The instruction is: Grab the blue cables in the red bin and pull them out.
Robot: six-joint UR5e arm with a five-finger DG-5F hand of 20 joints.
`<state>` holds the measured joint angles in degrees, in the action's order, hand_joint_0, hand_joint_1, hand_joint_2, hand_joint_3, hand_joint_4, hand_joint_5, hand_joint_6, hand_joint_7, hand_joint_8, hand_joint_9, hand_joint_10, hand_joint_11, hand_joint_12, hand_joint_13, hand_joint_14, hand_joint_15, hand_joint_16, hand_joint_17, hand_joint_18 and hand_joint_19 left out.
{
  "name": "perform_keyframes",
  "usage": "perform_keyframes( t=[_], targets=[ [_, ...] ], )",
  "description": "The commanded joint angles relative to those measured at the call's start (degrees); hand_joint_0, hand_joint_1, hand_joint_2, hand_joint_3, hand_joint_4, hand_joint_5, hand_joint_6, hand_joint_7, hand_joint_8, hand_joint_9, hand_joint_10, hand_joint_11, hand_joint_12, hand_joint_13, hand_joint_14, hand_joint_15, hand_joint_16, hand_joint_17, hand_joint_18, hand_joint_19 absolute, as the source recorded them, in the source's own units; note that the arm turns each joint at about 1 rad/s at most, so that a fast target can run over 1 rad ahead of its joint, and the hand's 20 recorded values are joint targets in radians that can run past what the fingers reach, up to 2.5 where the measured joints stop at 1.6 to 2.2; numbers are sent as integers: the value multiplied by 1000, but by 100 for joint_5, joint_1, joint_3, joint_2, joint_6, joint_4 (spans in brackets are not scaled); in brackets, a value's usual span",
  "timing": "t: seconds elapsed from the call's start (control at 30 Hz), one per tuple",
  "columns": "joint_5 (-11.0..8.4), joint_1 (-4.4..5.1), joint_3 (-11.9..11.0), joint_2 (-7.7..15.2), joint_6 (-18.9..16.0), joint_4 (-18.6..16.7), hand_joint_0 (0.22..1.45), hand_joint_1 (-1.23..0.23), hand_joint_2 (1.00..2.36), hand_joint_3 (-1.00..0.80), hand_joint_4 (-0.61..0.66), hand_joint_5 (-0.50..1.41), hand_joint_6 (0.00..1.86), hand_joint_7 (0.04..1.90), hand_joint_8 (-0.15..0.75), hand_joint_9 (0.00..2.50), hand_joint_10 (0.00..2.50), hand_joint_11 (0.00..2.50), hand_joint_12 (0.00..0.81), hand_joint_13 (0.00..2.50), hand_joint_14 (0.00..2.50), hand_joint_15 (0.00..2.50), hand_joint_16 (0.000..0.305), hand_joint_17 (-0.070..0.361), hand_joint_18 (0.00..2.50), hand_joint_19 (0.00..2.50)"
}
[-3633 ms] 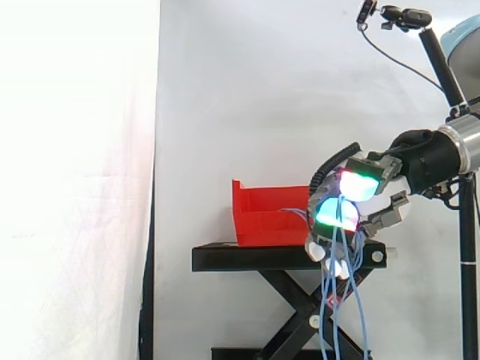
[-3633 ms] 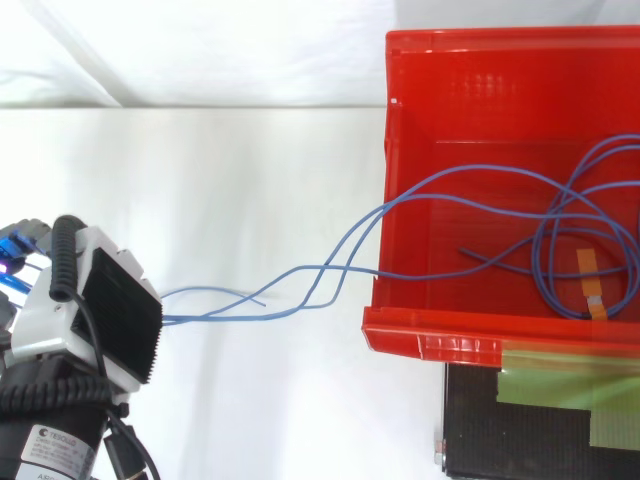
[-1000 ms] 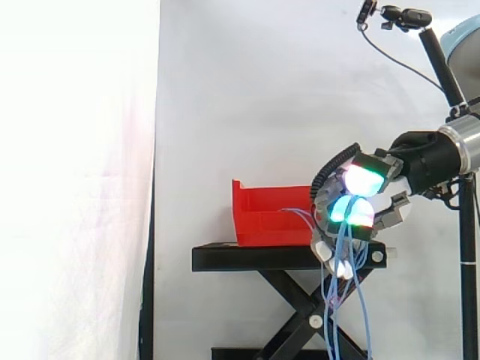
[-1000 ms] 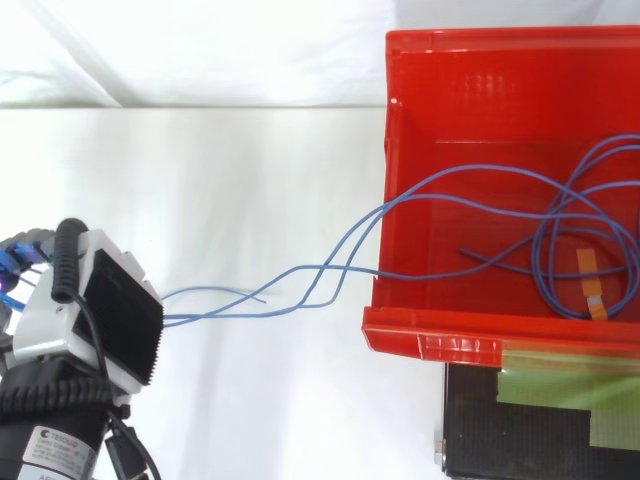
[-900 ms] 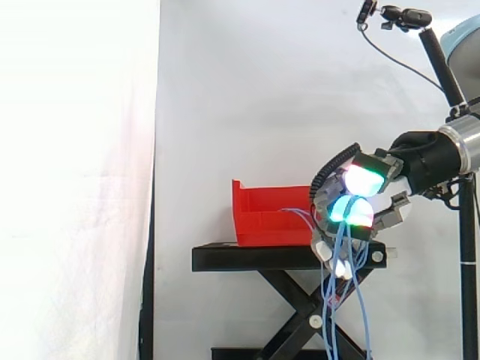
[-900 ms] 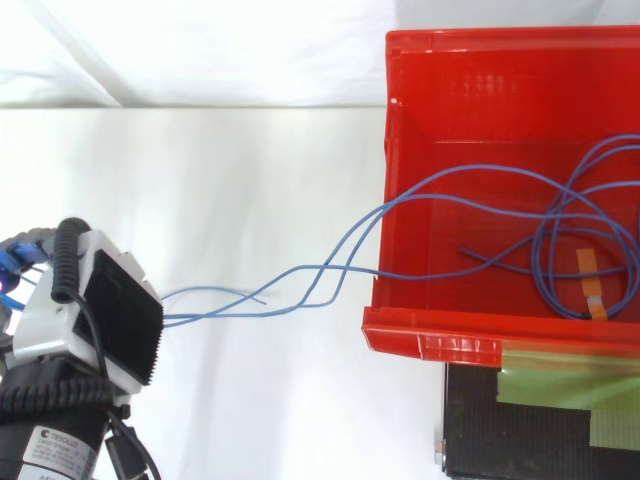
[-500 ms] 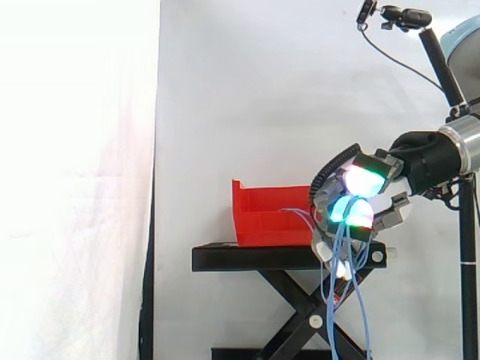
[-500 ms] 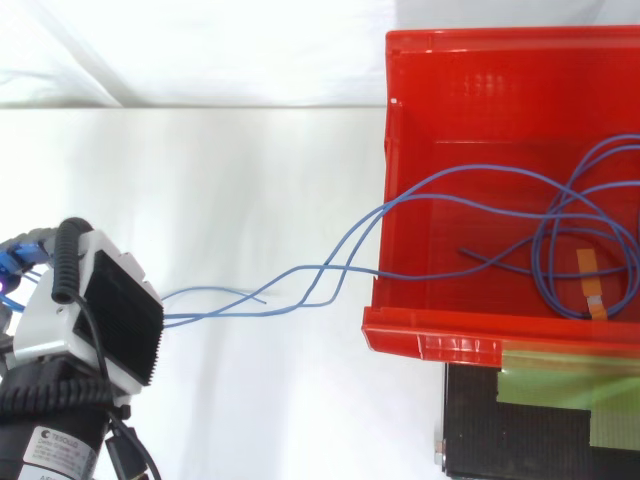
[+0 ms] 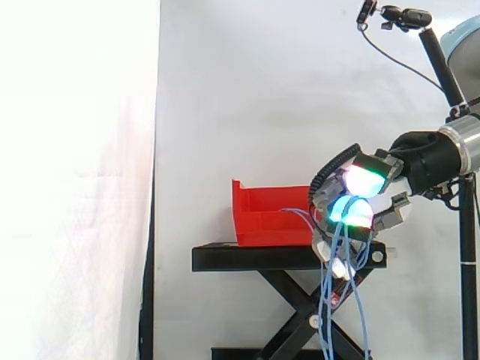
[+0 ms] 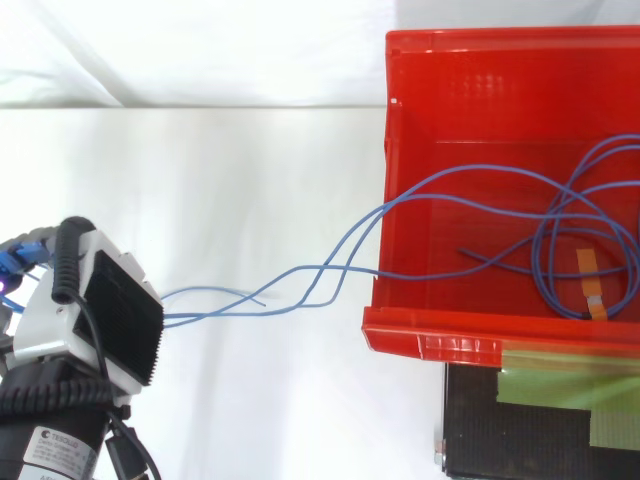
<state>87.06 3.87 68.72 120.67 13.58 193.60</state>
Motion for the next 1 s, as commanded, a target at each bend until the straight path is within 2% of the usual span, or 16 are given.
perform_keyframes(
  t=[0.0,0.43,0.97],
  targets=[
    [4,0,-8,0,0,2,802,-1083,1000,-1000,106,716,1008,410,221,778,22,545,314,777,20,488,46,103,627,590],
    [4,0,-8,0,0,-7,772,-1090,1000,-1000,162,635,1096,347,232,753,25,562,326,771,20,487,48,108,637,584],
    [4,0,1,0,0,-7,759,-1098,1000,-1000,188,600,1111,331,237,735,23,575,332,770,22,492,49,111,639,590]
  ],
)
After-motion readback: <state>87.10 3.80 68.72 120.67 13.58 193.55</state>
